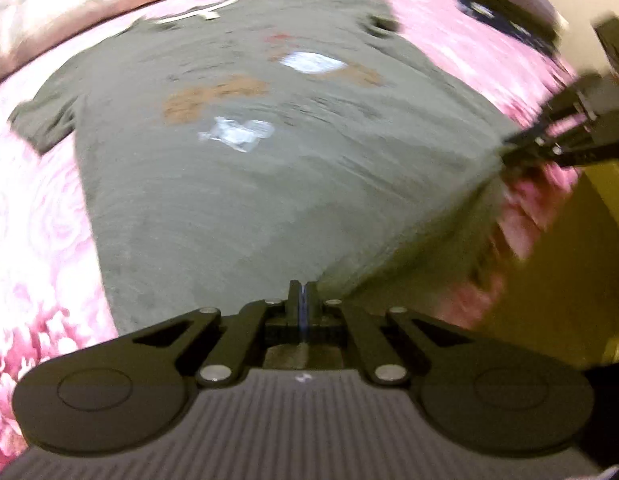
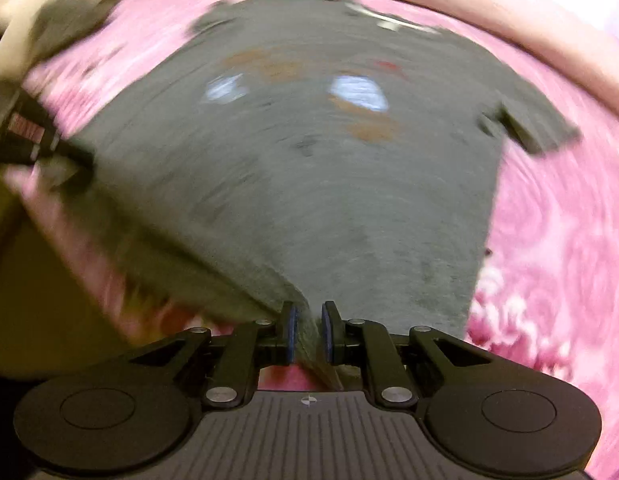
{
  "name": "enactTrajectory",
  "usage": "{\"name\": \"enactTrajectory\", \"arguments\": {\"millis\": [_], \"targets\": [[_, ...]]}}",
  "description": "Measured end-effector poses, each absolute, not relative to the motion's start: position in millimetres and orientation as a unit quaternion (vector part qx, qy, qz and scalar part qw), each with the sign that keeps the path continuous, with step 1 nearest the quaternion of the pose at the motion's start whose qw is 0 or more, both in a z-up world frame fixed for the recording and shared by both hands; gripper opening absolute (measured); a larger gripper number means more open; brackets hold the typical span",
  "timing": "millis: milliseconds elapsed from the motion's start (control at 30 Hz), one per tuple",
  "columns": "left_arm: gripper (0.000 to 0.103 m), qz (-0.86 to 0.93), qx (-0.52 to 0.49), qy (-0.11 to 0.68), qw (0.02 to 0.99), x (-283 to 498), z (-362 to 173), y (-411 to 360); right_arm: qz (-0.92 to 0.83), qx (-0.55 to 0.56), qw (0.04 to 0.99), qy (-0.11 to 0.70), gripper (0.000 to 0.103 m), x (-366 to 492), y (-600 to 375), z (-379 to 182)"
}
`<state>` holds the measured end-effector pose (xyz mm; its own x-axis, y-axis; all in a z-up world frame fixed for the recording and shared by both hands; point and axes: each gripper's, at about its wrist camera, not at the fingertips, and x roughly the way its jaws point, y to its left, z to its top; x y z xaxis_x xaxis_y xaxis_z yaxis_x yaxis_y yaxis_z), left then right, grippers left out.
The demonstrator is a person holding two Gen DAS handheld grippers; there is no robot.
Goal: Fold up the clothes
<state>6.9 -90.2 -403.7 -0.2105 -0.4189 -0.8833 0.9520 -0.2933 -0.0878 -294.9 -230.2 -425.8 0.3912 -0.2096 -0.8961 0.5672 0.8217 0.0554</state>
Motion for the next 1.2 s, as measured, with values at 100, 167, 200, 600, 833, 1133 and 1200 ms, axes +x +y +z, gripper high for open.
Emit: {"name": "enactTrajectory", "arguments": {"millis": [100, 167, 200, 600, 833, 1133, 1200], "targets": [[0.000, -0.706, 0.417, 0.328, 0.468, 3.7, -410.8, -94.4, -0.247, 0.204, 0.801, 0.506, 0.013, -289.8, -240.4, -431.1], [0.003, -0.723, 0.424, 0.317, 0.443, -0.5, -409.6, -87.2, -0.230, 0.183, 0.805, 0.516, 0.013, -289.0, -231.2, -424.8], [0.005, -0.730, 0.429, 0.309, 0.434, -3.4, -408.7, -80.7, -0.222, 0.171, 0.806, 0.522, 0.013, -288.6, -225.1, -422.3], [0.036, -0.718, 0.539, 0.132, 0.420, -27.4, -421.2, -11.7, -0.199, -0.067, 0.796, 0.568, 0.079, -303.9, -156.0, -438.9], [0.013, -0.705, 0.583, 0.069, 0.398, -27.5, -433.7, -1.7, -0.176, -0.125, 0.778, 0.590, 0.028, -310.2, -152.8, -454.6], [0.000, -0.695, 0.613, 0.066, 0.371, -16.1, -442.0, 25.4, -0.148, -0.124, 0.744, 0.640, 0.001, -347.3, -131.5, -460.1], [0.000, -0.699, 0.605, 0.085, 0.372, -12.3, -433.8, 25.5, -0.148, -0.125, 0.738, 0.646, 0.001, -353.8, -126.8, -456.3]]}}
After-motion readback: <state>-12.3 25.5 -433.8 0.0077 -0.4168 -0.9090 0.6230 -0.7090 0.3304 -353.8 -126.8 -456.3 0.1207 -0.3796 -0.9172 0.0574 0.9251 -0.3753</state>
